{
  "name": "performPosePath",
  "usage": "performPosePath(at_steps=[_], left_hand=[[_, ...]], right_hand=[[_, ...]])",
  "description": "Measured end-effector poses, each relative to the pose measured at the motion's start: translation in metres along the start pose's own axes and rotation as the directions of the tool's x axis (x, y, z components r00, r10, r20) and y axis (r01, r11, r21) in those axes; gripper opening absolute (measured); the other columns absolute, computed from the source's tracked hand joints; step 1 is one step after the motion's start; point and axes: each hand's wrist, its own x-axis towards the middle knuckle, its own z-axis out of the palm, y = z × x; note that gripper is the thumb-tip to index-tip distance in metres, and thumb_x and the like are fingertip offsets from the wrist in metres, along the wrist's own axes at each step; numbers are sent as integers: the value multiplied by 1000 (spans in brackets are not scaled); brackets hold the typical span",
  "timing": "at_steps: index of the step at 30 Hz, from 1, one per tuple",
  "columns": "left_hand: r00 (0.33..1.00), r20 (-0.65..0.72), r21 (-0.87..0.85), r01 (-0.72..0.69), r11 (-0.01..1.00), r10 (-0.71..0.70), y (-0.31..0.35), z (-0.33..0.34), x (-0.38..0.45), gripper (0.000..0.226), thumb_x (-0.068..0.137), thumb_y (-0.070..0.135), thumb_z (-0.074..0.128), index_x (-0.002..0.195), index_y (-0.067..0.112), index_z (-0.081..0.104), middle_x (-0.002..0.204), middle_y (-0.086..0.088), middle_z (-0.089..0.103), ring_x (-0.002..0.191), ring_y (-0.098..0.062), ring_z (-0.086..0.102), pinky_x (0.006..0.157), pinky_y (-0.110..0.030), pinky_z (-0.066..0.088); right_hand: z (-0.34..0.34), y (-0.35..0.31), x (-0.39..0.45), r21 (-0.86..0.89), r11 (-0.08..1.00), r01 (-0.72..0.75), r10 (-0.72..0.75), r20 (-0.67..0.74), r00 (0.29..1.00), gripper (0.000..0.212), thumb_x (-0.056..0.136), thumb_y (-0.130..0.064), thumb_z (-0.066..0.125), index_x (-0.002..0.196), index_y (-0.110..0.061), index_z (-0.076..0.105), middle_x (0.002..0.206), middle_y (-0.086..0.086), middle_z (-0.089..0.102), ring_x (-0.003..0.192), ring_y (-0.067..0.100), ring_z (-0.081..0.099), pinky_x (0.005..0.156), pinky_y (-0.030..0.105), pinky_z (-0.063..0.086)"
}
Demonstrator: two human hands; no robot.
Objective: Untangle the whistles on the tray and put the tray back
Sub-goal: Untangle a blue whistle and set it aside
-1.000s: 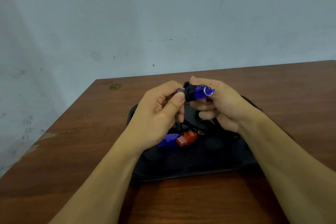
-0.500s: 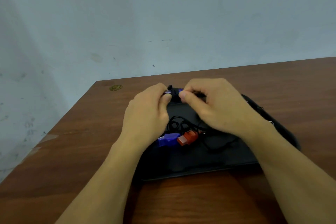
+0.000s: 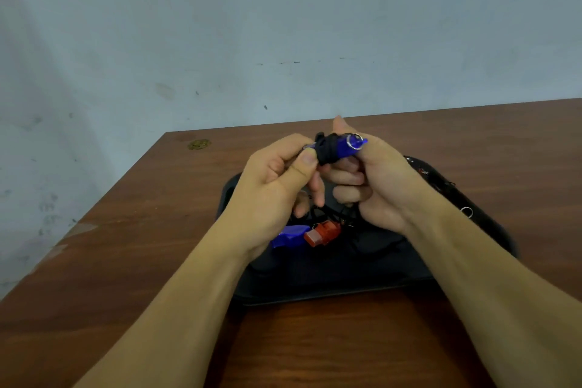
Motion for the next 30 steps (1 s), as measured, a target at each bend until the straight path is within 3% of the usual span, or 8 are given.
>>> performPosePath(at_steps=[5, 8, 11, 13, 15, 20, 27, 30], left_hand=[[982, -134, -255, 94, 962, -132, -2, 4, 3, 24, 104, 13, 44, 85, 6, 58, 66, -3, 54, 55, -13, 50, 44, -21, 32], [932, -304, -226, 133, 965, -200, -2, 1, 5, 30, 105, 10, 40, 83, 7, 59, 61, -1, 53, 54, -13, 47, 44, -22, 32], [890, -449, 187, 177, 966, -76, -8, -8, 6, 27, 105, 13, 44, 83, 11, 61, 55, 1, 54, 53, -17, 47, 49, -27, 36], [918, -383, 618, 172, 767, 103, -12, -14, 5, 22, 102, 16, 49, 82, 18, 57, 61, 7, 54, 57, -19, 51, 55, -32, 38], [942, -295, 827, 170, 536, 158, -8, -14, 4, 18, 101, 20, 50, 83, 21, 51, 70, 8, 52, 66, -25, 52, 57, -37, 39], [980, 18, 896, -103, 431, 198, 0, -12, 2, 14, 101, 26, 45, 87, 24, 45, 79, 9, 48, 67, -24, 50, 59, -41, 44], [973, 68, 624, -214, 752, 220, 6, -7, -2, 15, 102, 18, 46, 93, 18, 59, 68, 4, 57, 65, -14, 57, 60, -23, 43], [982, 18, 489, -173, 855, 188, 5, 0, -1, 19, 103, 17, 45, 93, 26, 58, 66, 0, 60, 56, -8, 55, 58, -20, 42]], right_hand=[[12, 19, 3, -206, 972, 117, -141, -109, 984, 40, 106, -26, 45, 70, -19, 61, 52, -9, 36, 43, 4, 27, 41, 18, 22], [10, 25, 1, -641, 730, 238, -340, -39, 939, 31, 106, -22, 46, 81, -13, 63, 50, -15, 47, 45, 2, 40, 49, 14, 31], [9, 30, 0, -911, 318, 264, -403, 122, 907, 23, 104, -29, 48, 86, -24, 63, 62, -13, 54, 58, 4, 49, 58, 25, 39], [11, 22, -5, -946, 152, 285, -384, 209, 899, 23, 102, -34, 46, 89, -26, 63, 70, -12, 59, 65, 5, 55, 64, 31, 46], [9, 10, -9, -949, 69, 308, -417, 253, 873, 27, 102, -36, 42, 90, -26, 64, 74, -12, 62, 68, 7, 57, 65, 33, 48], [-12, -9, -2, -892, 349, 287, -561, 47, 827, 20, 96, -37, 63, 82, -26, 71, 69, -13, 67, 66, 4, 61, 63, 26, 49], [-9, -12, -1, -407, 901, 149, -216, -124, 969, 34, 83, -41, 70, 56, -21, 65, 58, 1, 54, 49, 19, 34, 46, 23, 23], [-6, -9, 2, -140, 990, 34, -50, -115, 992, 31, 80, -41, 69, 60, -20, 59, 58, -3, 43, 48, 7, 25, 41, 19, 14]])
